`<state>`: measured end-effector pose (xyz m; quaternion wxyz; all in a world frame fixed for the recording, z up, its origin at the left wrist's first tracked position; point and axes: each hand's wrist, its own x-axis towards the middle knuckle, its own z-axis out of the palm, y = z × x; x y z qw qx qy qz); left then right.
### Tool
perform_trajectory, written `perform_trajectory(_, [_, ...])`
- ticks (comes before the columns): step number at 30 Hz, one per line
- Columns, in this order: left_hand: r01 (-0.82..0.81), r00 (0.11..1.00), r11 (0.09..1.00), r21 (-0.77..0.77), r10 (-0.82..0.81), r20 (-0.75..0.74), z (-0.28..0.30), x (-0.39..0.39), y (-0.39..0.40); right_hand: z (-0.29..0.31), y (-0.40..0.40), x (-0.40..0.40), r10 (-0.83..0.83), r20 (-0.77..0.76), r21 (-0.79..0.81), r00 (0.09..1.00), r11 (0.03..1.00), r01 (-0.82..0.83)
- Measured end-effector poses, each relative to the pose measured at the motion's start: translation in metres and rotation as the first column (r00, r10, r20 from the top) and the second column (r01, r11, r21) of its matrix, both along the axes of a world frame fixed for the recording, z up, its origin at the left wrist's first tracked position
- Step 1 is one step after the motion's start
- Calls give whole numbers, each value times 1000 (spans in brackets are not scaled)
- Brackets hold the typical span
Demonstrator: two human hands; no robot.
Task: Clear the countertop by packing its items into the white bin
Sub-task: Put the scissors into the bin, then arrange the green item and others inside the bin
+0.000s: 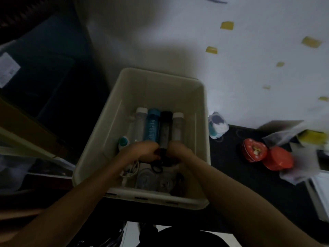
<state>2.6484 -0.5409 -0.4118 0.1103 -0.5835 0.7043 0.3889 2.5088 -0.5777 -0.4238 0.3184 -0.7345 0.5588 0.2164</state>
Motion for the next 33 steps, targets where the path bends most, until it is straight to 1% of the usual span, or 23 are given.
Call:
perform_trajectory(3, [-98, 992, 989, -110, 88, -88, 18, -3, 7, 44, 0, -19, -18, 255, -106, 967, 993, 46])
perform_trajectory(5, [-242, 962, 943, -229, 202, -184, 33, -11, 19, 61, 5, -48, -12, 473, -247, 881, 958, 146])
perform_trajectory(6, [-339, 926, 898, -279, 266, -269, 40, -18, 26, 71, 12, -63, -21, 589, -271, 808, 937, 221])
perform_trajectory(8, [-494, 833, 816, -300, 344, -434, 63, -43, 41, 87, 26, -97, -76, 758, -212, 648, 911, 354])
perform_trajectory(9, [-538, 791, 793, -286, 358, -495, 74, -58, 47, 91, 30, -114, -107, 804, -180, 584, 893, 412])
perform_trajectory(11, [-581, 726, 774, -250, 355, -589, 92, -90, 59, 88, 33, -149, -186, 848, -107, 497, 858, 503])
perform_trajectory(12, [-590, 708, 770, -245, 347, -615, 98, -108, 64, 81, 33, -164, -222, 853, -75, 473, 844, 531])
perform_trajectory(15, [-570, 736, 758, -316, 300, -608, 103, -170, 75, 35, 31, -210, -310, 808, -50, 501, 811, 582])
perform_trajectory(17, [-546, 748, 777, -313, 284, -600, 94, -213, 78, 1, 32, -237, -363, 764, -25, 533, 809, 587])
perform_trajectory(19, [-529, 750, 809, -255, 306, -586, 70, -250, 76, -26, 36, -261, -395, 713, 2, 579, 827, 562])
perform_trajectory(21, [-543, 759, 809, -227, 357, -544, 36, -272, 69, -51, 37, -280, -401, 684, 34, 609, 852, 523])
perform_trajectory(24, [-588, 783, 777, -224, 477, -400, -22, -280, 61, -80, 26, -289, -399, 680, 78, 615, 874, 480])
perform_trajectory(26, [-642, 758, 732, -229, 560, -334, -56, -276, 58, -94, 14, -285, -346, 684, 69, 643, 907, 415])
perform_trajectory(28, [-678, 734, 689, -254, 618, -282, -83, -270, 56, -102, 1, -275, -228, 696, 6, 681, 950, 313])
perform_trajectory(30, [-693, 721, 677, -249, 656, -223, -108, -265, 56, -106, -13, -261, -79, 702, -92, 708, 975, 200])
perform_trajectory(32, [-699, 714, 674, -241, 676, -183, -125, -260, 56, -115, -23, -242, 61, 668, -187, 741, 978, 88])
perform_trajectory(33, [-697, 715, 671, -254, 678, -172, -131, -259, 55, -119, -27, -233, 109, 634, -208, 765, 978, 33])
